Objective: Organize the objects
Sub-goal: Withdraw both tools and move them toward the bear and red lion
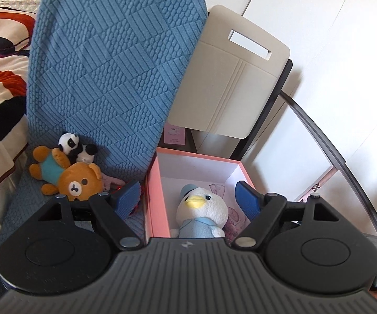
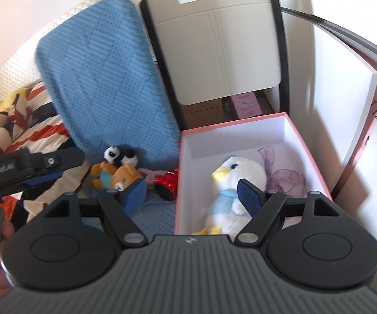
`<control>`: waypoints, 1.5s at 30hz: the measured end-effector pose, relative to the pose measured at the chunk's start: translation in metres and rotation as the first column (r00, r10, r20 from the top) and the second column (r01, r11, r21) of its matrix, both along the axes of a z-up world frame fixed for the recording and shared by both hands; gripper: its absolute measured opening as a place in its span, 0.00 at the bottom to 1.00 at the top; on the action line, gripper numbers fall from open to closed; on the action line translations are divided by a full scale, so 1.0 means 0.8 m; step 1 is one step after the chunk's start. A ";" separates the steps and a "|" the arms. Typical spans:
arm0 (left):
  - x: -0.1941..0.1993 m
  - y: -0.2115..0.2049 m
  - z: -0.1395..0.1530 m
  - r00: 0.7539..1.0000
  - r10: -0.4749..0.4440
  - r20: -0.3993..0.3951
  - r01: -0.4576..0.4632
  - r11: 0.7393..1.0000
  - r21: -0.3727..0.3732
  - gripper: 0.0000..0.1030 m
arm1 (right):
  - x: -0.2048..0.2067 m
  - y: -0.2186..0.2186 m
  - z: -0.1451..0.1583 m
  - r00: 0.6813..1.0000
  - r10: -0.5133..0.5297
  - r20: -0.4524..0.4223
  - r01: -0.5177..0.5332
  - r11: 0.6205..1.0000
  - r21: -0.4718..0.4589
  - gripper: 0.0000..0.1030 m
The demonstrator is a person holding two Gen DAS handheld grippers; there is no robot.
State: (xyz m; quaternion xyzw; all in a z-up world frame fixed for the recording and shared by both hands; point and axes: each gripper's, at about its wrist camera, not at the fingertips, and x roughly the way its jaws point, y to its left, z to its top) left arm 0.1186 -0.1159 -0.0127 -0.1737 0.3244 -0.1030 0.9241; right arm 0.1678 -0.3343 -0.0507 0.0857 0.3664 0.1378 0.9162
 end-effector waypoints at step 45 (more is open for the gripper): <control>-0.030 0.154 -0.144 0.991 0.119 -0.060 -0.118 0.993 0.019 0.81 | -0.046 0.134 -0.112 0.997 0.009 -0.078 -0.010 1.000 -0.012 0.77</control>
